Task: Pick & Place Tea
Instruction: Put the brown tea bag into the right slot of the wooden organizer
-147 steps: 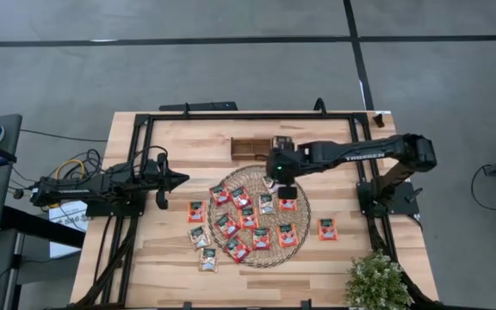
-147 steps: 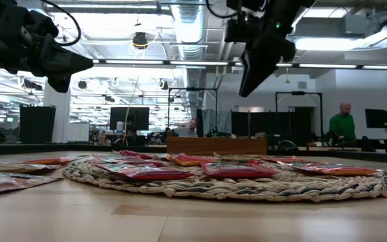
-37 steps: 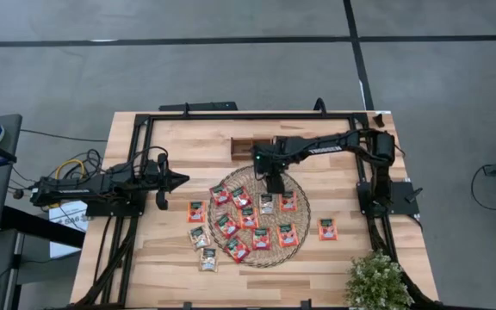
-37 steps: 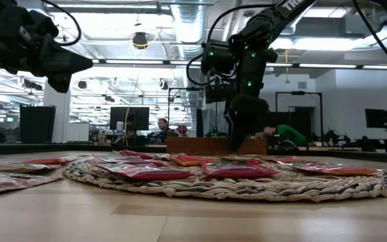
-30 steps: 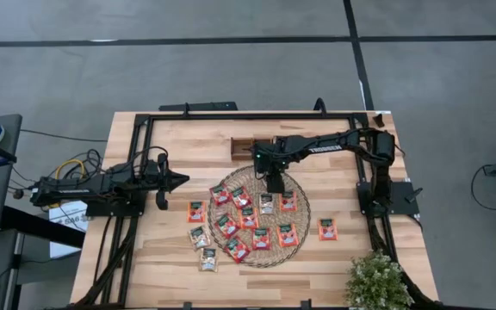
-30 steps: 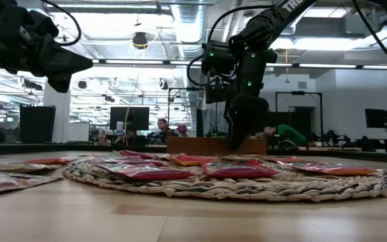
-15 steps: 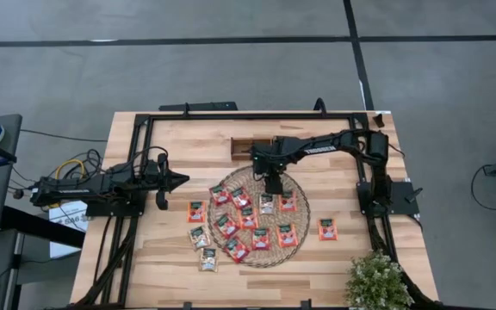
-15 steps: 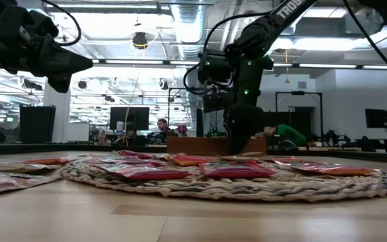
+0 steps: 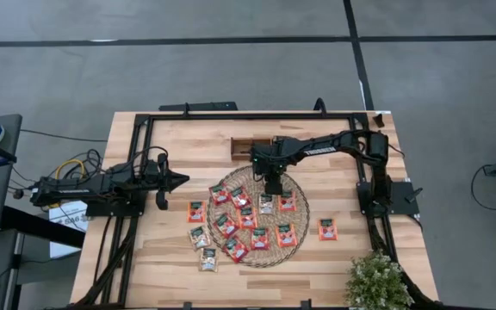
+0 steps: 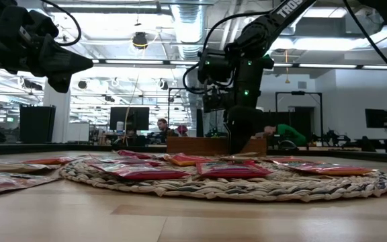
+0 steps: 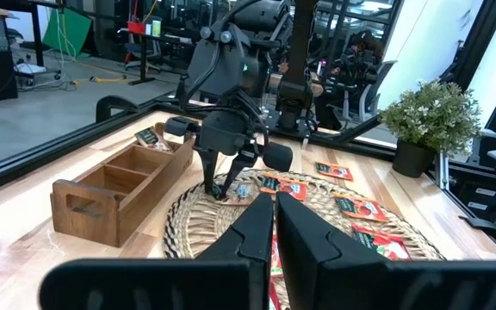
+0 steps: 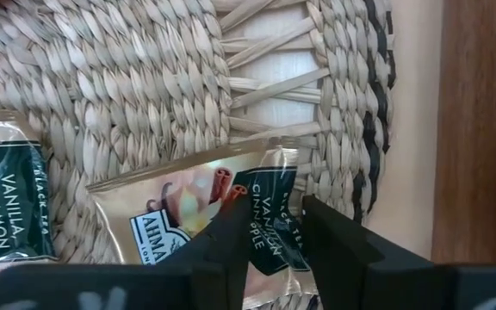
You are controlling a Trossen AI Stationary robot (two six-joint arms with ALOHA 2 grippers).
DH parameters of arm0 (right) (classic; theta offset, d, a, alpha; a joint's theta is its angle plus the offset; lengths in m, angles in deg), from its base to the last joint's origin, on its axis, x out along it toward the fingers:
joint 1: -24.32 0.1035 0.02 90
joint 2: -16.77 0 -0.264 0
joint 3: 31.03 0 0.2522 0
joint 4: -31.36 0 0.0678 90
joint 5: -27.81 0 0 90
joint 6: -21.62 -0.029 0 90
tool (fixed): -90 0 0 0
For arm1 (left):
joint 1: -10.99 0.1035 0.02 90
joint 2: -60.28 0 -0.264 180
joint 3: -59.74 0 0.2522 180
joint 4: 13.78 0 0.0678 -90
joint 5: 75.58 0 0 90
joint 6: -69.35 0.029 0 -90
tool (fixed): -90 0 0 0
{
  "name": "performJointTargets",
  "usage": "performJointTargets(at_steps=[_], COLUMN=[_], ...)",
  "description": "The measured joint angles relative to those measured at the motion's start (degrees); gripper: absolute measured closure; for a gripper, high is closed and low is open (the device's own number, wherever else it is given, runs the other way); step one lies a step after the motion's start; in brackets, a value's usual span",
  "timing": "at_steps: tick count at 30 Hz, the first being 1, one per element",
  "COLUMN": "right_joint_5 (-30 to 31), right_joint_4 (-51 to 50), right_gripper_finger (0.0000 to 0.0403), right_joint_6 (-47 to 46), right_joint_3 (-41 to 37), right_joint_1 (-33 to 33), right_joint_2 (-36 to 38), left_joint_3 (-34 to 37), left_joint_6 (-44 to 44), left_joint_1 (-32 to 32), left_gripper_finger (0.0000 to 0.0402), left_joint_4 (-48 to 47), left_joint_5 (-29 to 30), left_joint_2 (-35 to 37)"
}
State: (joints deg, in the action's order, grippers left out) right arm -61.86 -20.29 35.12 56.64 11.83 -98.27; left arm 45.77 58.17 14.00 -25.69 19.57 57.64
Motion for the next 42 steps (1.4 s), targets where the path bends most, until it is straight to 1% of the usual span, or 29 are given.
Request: performJointTargets(at_steps=[7,11,16,22,26,30,33,38,42], right_joint_5=[0.01,-0.01,-0.01,-0.01,0.37,4.90,8.92,17.43,25.74], right_joint_4=[-0.04,-1.48,-2.61,-5.73,-9.93,-15.69,-18.34,-19.12,-20.53], right_gripper_finger=[0.0335,0.0345,0.0360,0.0395,0.0398,0.0401,0.0401,0.0402,0.0402], right_joint_6=[-0.02,-0.02,0.07,0.53,0.49,1.99,3.47,3.63,3.55], right_joint_3=[-0.04,1.19,4.14,8.35,11.79,16.33,18.99,19.37,19.43], right_joint_1=[0.06,0.08,0.06,0.08,0.08,0.46,0.76,0.72,0.70], right_joint_2=[0.00,-0.12,-0.53,-0.50,-0.42,-0.20,1.58,8.19,14.13], left_joint_3=[0.00,0.00,0.00,0.00,0.00,0.00,0.00,0.00,0.00], left_joint_6=[0.00,0.00,0.00,0.00,0.00,0.13,0.15,0.17,0.20], left_joint_1=[0.01,0.01,0.01,-0.01,0.01,0.01,-0.01,-0.01,-0.01], left_gripper_finger=[0.0393,0.0393,0.0393,0.0393,0.0394,0.0394,0.0394,0.0394,0.0393], left_joint_4=[0.00,0.00,-0.02,0.00,-0.02,-0.02,-0.02,-0.02,-0.03], left_joint_5=[0.00,0.00,0.00,0.02,0.02,0.02,0.02,0.02,0.02], left_joint_2=[0.01,0.01,-0.01,-0.01,0.01,-0.01,0.00,-0.01,-0.01])
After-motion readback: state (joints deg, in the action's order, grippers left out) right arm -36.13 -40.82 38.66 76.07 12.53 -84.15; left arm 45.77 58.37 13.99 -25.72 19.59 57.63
